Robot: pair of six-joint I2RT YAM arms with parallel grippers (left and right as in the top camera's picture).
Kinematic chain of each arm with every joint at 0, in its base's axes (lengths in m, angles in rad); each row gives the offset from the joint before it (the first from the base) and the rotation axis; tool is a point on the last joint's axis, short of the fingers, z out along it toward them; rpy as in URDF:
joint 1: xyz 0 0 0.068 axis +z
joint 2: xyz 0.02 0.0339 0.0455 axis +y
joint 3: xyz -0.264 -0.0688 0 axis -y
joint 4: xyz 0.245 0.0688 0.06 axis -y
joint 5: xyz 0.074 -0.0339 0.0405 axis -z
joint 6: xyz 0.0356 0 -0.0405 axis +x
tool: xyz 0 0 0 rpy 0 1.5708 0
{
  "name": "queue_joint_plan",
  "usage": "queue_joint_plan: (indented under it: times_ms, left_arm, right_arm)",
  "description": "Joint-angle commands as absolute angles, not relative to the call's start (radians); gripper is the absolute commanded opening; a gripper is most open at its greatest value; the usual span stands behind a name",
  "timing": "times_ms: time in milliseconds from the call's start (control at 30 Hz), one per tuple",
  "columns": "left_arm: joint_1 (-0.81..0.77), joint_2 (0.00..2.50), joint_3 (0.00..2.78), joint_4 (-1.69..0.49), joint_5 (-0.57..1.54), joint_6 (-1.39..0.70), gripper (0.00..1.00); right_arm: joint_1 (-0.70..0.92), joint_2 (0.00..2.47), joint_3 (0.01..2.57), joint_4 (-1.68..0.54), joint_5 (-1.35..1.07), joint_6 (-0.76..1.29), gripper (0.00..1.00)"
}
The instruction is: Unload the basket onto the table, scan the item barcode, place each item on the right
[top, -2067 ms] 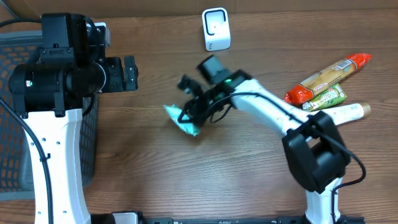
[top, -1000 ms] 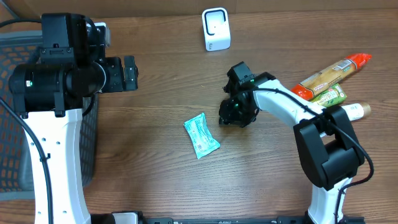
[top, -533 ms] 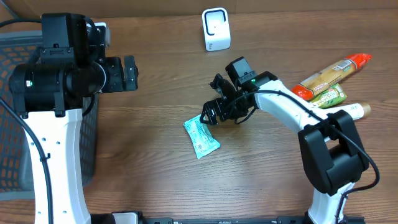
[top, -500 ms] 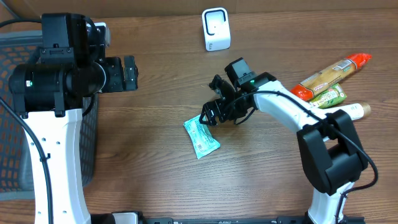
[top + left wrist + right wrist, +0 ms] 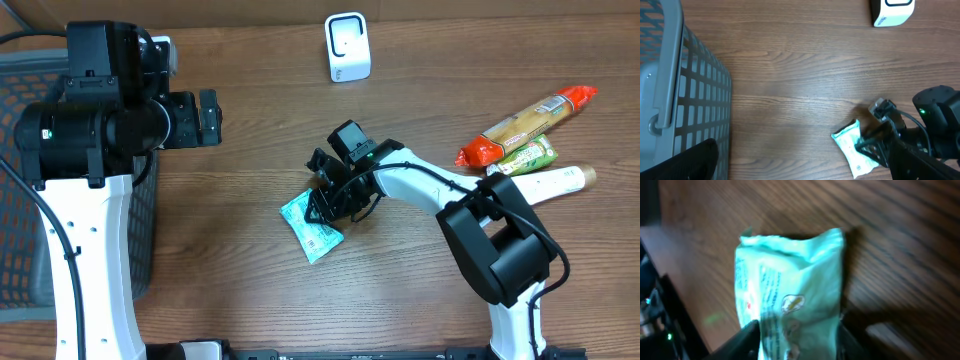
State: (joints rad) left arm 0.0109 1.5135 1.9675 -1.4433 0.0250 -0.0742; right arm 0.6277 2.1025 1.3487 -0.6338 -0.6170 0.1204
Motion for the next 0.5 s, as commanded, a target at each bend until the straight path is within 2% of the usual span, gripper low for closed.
queue_joint_plan:
  times_ms: [0,67,200,300,467]
  left_arm:
    - [0.006,1.517,1.964,-1.439,0.019,-0.059,1.0]
    - [0.006,1.517,1.964,-1.439,0.019,-0.059,1.0]
    - [0.006,1.517,1.964,-1.439,0.019,-0.059,1.0]
    - [0.006,1.517,1.964,-1.439,0.019,-0.059,1.0]
    - [0.006,1.517,1.964,-1.439,0.019,-0.059,1.0]
  right_arm:
    - [0.616,2.155,1.341,-0.636,-0.572,0.161,0.34]
    - [0.613,2.155,1.341,-0.632,-0.593,0.161,0.24]
    - [0.616,2.155,1.341,-0.624,-0.643,0.161,0.15]
    - [0.626,2.155,1.341,-0.624,-0.651,0.161,0.04]
    - [0.604,2.148,1.348,-0.621,-0.768,0.161,0.04]
